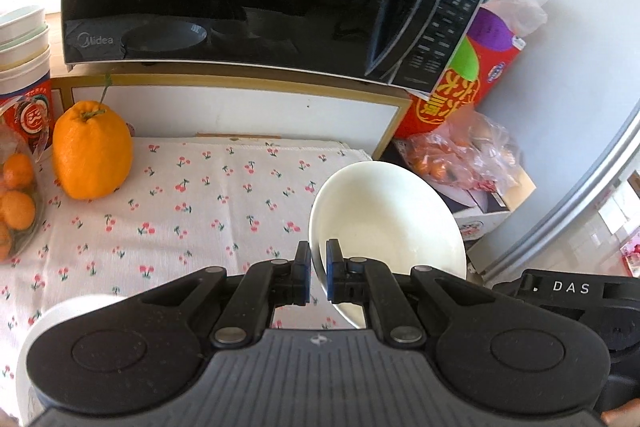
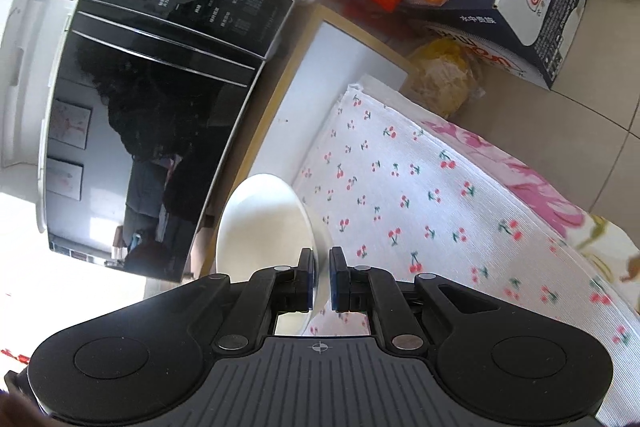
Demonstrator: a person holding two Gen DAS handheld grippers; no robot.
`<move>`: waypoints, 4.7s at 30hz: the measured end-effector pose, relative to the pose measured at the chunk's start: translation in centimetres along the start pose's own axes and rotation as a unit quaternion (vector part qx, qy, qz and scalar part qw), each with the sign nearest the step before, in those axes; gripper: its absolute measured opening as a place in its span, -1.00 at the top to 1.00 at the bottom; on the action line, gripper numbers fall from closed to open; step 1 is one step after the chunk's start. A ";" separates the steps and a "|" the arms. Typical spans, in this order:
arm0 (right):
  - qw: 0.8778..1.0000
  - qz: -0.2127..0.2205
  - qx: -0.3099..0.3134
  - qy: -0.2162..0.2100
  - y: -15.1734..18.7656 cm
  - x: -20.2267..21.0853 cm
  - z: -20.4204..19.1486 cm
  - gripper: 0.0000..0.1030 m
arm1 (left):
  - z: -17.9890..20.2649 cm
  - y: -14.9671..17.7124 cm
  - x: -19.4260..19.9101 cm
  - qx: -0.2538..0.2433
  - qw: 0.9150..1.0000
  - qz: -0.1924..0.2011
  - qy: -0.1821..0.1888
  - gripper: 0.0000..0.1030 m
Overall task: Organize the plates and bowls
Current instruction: 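Lift the white bowl and lower it into the stacked white bowls, then open both grippers and release the bowl onto the stack, then grasp the rim of the white bowl stack with both grippers, then lift the bowl stack and carry it over the blue-rimmed plate stack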
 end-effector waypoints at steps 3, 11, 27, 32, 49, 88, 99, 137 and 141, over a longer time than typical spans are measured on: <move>1.000 -0.005 -0.003 0.003 0.8 0.9 0.1 0.83 | 0.3 1.0 0.7 -0.005 1.000 -0.002 -0.001 0.87; 1.000 -0.011 0.014 0.022 3.0 2.5 0.1 0.83 | 0.5 3.4 1.8 -0.008 1.000 -0.005 -0.002 0.85; 0.996 -0.043 0.070 0.041 7.1 4.3 0.9 0.82 | 0.3 7.5 3.4 -0.018 0.999 -0.049 -0.010 0.81; 0.992 -0.056 0.090 0.070 7.7 4.1 1.0 0.82 | 0.3 8.5 3.0 -0.025 0.997 -0.065 -0.012 0.79; 0.981 -0.080 0.134 0.117 8.7 3.6 1.3 0.77 | 0.4 10.1 2.1 -0.047 0.993 -0.100 -0.031 0.74; 0.975 -0.052 0.156 0.150 8.4 4.1 1.0 -0.34 | 1.1 11.4 2.6 -0.080 0.995 -0.055 -0.023 -0.59; 0.973 -0.044 0.164 0.160 8.4 4.1 1.0 -0.63 | 0.8 15.2 4.0 -0.101 0.995 0.017 0.009 -0.86; 0.959 -0.068 0.181 0.206 7.8 -2.0 2.2 0.49 | 1.6 17.2 -0.5 -0.172 0.983 0.065 0.002 -0.60; 0.952 -0.064 0.204 0.221 8.1 -2.3 1.9 0.54 | 1.5 17.0 -0.4 -0.167 0.984 0.066 0.005 -0.59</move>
Point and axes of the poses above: each gripper's, at about its wrist camera, not at the fingertips, and x roughly against the way its jaws point, z to its right, y to its underside, the point moved 3 cm from there along -x, roughly the way its jaws point, and after that the axes turned 14 degrees about -z, right-handed, at the moved point
